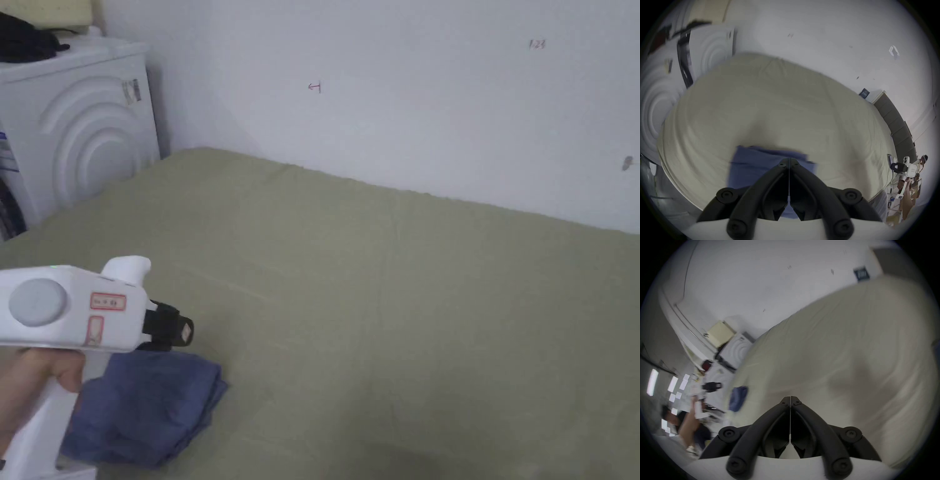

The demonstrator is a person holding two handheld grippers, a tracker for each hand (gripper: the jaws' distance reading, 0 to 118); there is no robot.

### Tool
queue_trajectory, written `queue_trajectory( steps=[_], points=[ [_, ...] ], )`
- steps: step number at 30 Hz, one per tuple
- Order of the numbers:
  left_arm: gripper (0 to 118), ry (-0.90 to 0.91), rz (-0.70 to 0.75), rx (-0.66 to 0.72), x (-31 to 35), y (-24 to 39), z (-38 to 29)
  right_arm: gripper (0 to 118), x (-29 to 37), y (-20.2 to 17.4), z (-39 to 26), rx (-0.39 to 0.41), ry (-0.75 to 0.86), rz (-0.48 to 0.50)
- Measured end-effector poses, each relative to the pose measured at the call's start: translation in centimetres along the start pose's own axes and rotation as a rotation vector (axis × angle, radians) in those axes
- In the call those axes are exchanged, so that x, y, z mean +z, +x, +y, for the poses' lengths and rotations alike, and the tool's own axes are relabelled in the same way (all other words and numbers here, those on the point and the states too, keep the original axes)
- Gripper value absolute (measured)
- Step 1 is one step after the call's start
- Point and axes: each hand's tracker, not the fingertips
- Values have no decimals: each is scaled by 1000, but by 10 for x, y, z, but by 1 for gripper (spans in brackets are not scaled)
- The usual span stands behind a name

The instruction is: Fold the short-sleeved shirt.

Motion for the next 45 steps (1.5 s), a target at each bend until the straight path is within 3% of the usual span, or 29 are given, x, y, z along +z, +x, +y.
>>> queue_trajectory(
  steps=[3, 5, 6, 10, 12, 16, 27, 28, 29, 30, 31, 32, 33, 36, 45],
  points=[
    [0, 86, -38, -92, -6, 83, -20, 1, 19, -24, 9, 189, 105, -142],
    [0, 170, -35, -156, -4, 135, -32, 1, 30, -41, 11, 254, 175, -214],
    [0, 297, 36, -243, -3, 153, -41, 1, 37, -51, 12, 294, 228, -245],
    [0, 460, 4, -234, 7, 215, -57, 1, 57, -79, 10, 362, 371, -330],
    [0, 481, 62, -330, 6, 238, -60, 1, 60, -82, 5, 396, 433, -393],
    [0, 545, 108, -357, 14, 269, -72, 1, 70, -89, -3, 397, 524, -468],
    [0, 587, 103, -325, 26, 270, -78, 1, 80, -84, -1, 388, 554, -452],
    [6, 592, 105, -321, 27, 268, -78, 3, 82, -84, -1, 388, 562, -448],
    [31, 594, 108, -314, 28, 268, -76, 18, 84, -84, 0, 374, 578, -445],
    [95, 583, 108, -315, 25, 266, -74, 65, 85, -82, 2, 357, 592, -434],
    [118, 568, 118, -312, 22, 266, -72, 104, 83, -81, 4, 354, 578, -437],
    [117, 606, 210, -354, 24, 262, -72, 118, 81, -79, 6, 351, 563, -434],
    [118, 598, 148, -315, 20, 266, -63, 118, 77, -81, -1, 368, 589, -432],
    [118, 604, 166, -304, 27, 261, -60, 118, 83, -90, 2, 410, 593, -456],
    [118, 611, 201, -345, 22, 260, -64, 118, 88, -87, 5, 402, 597, -466]
  ],
)
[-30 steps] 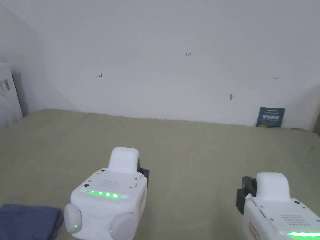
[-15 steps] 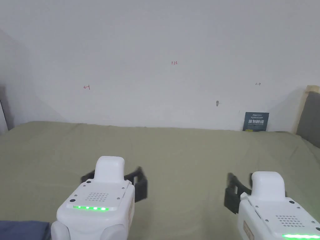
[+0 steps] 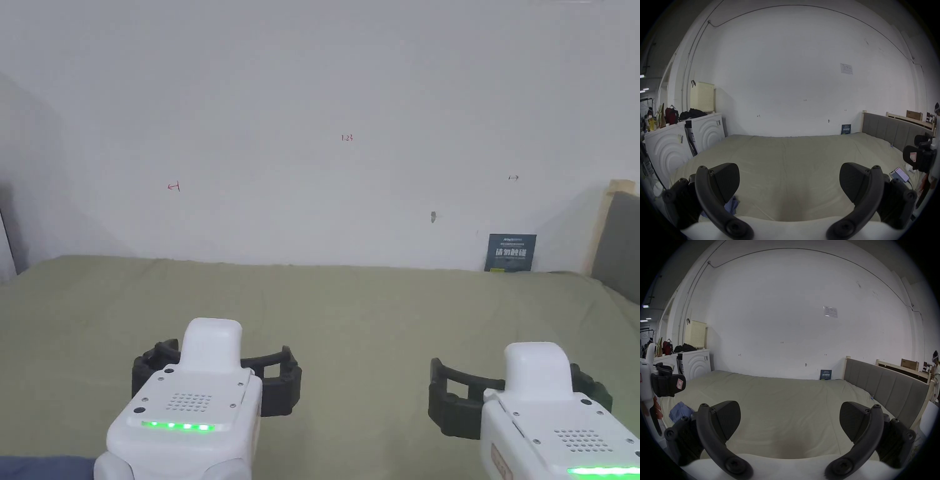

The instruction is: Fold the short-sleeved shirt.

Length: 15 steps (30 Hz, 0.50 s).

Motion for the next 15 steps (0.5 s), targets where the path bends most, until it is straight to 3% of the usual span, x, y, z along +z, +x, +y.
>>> queue_trajectory(
  steps=[5, 8, 15],
  points=[
    [118, -23, -60, -1, 11, 0, 4, 118, 0, 5, 5, -12, -3, 5],
    [118, -80, -20, 38, 9, 1, 9, 118, 5, 1, 16, -23, -16, 14],
    [118, -47, -67, 60, 13, -10, 14, 118, 1, 7, 17, -39, -32, 21]
  ],
)
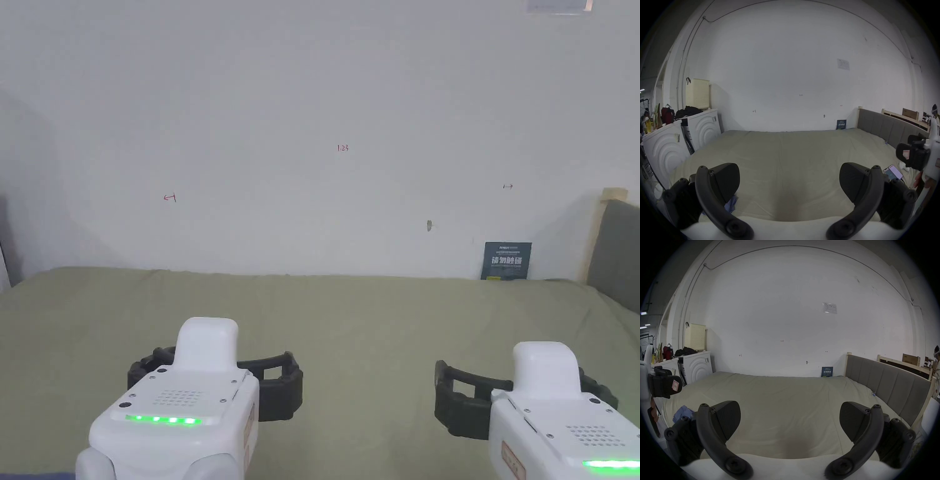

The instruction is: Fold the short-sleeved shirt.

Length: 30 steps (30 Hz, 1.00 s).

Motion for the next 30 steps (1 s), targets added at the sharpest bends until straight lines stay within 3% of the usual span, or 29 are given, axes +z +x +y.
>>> queue_trajectory(
  steps=[13, 19, 30],
  points=[
    [118, -7, 71, -81, 5, 4, 14, 118, 0, -1, 7, 19, 11, 11],
    [118, -5, 46, 112, 0, -10, 17, 118, 2, -5, 8, 37, 19, 14],
    [118, 12, 40, 5, -3, -6, 4, 118, 1, -4, 8, 43, 19, 2]
  ],
)
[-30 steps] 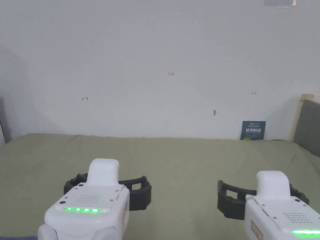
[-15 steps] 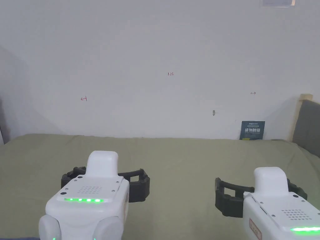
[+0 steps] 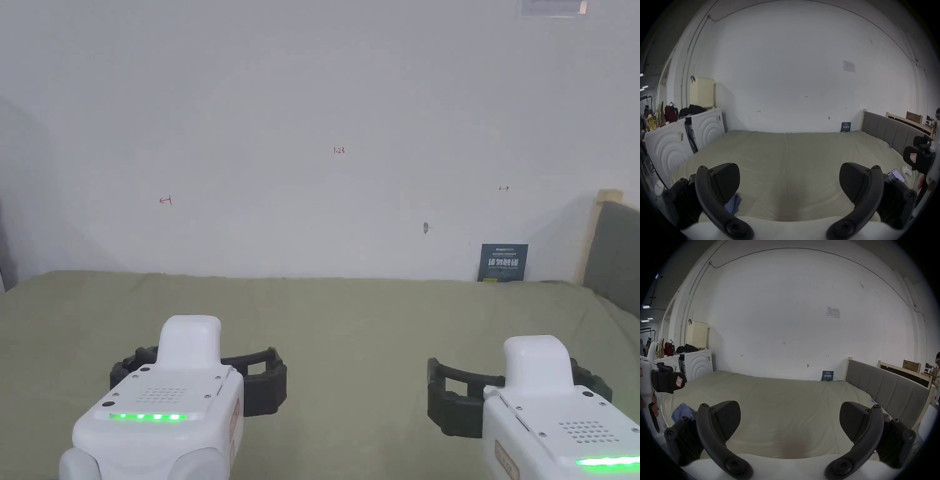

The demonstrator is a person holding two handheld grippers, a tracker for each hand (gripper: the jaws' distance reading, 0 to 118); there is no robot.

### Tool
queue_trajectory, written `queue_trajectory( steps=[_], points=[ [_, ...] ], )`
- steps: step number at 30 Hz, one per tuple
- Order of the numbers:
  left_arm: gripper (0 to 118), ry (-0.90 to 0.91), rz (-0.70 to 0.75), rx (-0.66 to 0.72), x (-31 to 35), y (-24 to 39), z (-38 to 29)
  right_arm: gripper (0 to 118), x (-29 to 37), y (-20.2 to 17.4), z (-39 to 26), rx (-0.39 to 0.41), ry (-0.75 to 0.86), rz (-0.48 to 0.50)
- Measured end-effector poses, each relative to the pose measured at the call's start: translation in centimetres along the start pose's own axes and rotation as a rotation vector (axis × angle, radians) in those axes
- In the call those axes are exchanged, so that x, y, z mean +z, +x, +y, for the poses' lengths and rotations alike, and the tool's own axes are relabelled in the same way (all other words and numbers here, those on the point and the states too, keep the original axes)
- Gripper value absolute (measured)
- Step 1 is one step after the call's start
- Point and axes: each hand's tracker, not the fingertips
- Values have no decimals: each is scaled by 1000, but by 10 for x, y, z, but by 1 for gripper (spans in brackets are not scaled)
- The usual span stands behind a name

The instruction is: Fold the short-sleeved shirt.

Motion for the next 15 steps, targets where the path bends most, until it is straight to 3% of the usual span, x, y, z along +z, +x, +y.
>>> queue_trajectory(
  steps=[15],
  points=[
    [118, 9, 30, -31, 4, 4, -3, 118, 1, 0, 2, 7, -1, -10]
  ],
)
